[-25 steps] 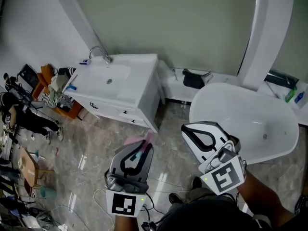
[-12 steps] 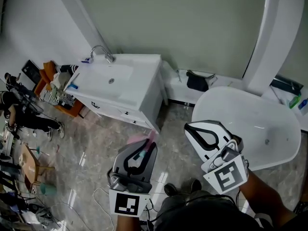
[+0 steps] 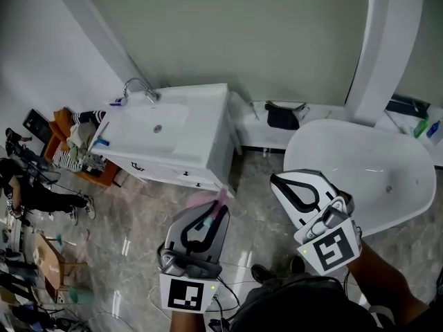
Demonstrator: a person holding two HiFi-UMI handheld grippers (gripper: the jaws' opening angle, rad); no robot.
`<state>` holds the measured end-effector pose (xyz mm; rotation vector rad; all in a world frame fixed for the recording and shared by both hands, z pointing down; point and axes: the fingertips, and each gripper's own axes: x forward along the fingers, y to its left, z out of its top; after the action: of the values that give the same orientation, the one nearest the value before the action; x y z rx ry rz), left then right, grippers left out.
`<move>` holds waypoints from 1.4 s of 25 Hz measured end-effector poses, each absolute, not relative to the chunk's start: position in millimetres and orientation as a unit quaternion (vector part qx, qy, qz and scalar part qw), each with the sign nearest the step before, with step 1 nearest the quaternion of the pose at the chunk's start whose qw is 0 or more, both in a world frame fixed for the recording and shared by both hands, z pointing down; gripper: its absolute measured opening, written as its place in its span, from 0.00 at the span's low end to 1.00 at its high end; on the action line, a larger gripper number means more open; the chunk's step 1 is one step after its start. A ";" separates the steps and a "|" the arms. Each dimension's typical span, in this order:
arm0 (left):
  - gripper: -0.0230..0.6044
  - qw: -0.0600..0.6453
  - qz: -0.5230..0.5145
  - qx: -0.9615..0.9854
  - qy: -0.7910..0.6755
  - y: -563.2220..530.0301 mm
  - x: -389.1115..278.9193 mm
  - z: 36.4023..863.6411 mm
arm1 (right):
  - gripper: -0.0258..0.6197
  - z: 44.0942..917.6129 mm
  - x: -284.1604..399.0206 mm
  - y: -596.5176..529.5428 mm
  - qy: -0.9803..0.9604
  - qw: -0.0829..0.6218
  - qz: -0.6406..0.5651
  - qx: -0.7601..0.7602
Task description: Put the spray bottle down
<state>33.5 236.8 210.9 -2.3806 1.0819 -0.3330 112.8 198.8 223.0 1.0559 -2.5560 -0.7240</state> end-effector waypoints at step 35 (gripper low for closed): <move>0.13 0.234 -0.139 -0.864 0.423 105.4 -11.8 226.0 | 0.05 236.0 49.1 59.3 -0.907 0.129 -0.239 0.322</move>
<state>-11.8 105.4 226.0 -2.3730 1.1616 -0.3823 49.1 59.3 236.0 0.9370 -2.6367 -0.6936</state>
